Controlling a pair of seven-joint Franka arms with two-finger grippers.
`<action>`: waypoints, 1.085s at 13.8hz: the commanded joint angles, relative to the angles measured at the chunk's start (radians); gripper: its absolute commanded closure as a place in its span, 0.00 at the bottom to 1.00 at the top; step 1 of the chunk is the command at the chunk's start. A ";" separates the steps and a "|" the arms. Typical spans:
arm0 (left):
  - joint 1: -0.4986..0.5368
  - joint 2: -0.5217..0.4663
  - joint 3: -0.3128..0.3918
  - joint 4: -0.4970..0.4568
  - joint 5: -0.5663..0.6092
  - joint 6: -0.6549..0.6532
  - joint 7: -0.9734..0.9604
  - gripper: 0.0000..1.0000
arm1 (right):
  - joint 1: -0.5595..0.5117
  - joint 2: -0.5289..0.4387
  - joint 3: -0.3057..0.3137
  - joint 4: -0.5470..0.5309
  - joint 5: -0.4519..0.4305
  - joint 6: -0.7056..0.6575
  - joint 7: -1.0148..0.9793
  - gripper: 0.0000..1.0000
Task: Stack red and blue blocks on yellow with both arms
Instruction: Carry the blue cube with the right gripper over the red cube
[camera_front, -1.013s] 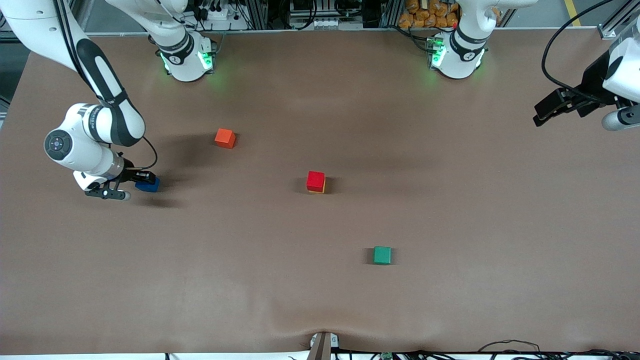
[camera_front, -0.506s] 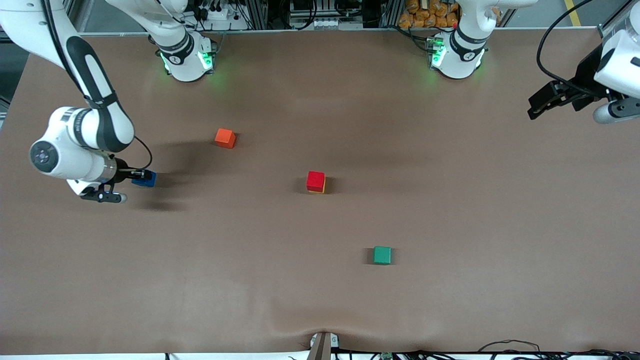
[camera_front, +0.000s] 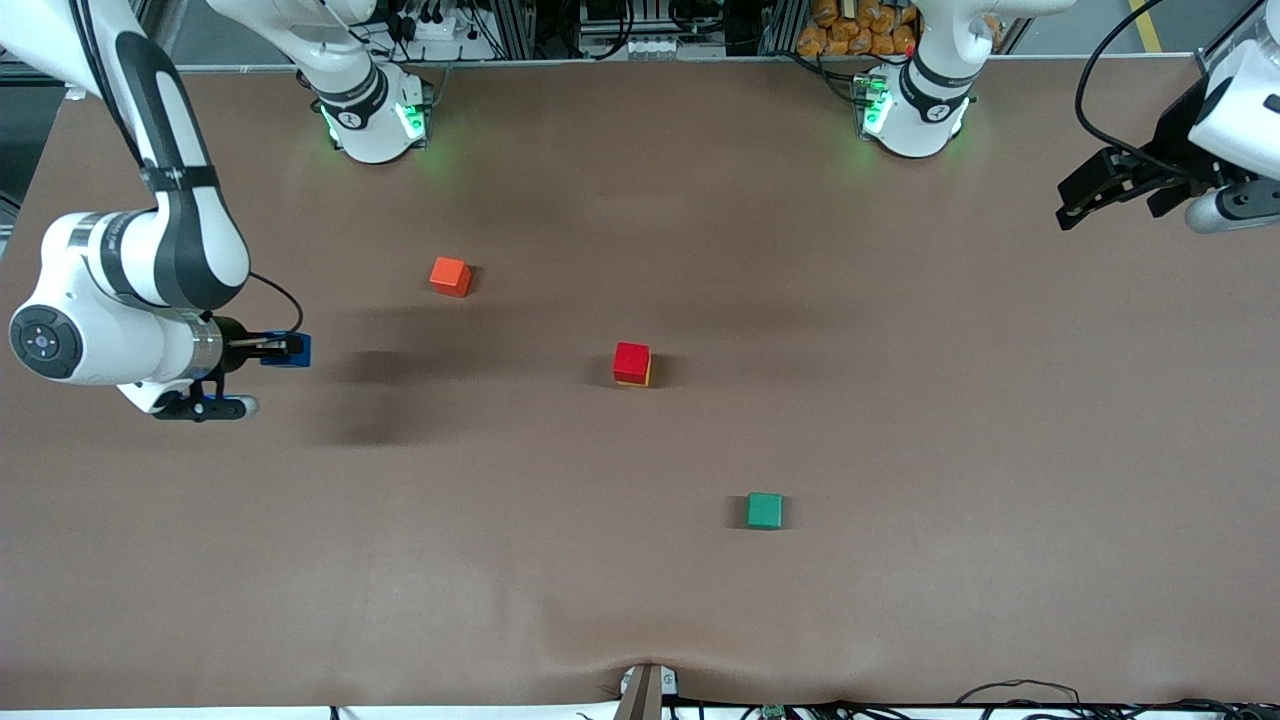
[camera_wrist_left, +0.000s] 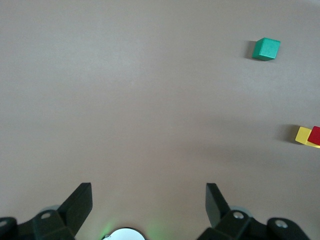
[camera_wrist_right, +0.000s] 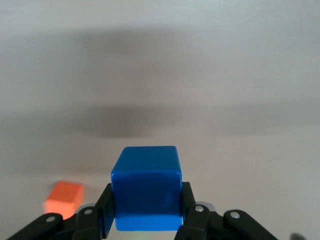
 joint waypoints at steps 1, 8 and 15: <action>0.001 0.009 0.000 0.005 0.007 0.019 0.039 0.00 | 0.023 -0.003 -0.002 0.145 0.070 -0.148 -0.013 1.00; 0.001 0.003 -0.033 0.006 0.008 0.052 0.079 0.00 | 0.138 -0.008 0.001 0.429 0.155 -0.371 0.168 1.00; 0.010 -0.008 -0.031 0.029 0.001 0.016 0.071 0.00 | 0.378 0.000 -0.002 0.540 0.182 -0.341 0.476 1.00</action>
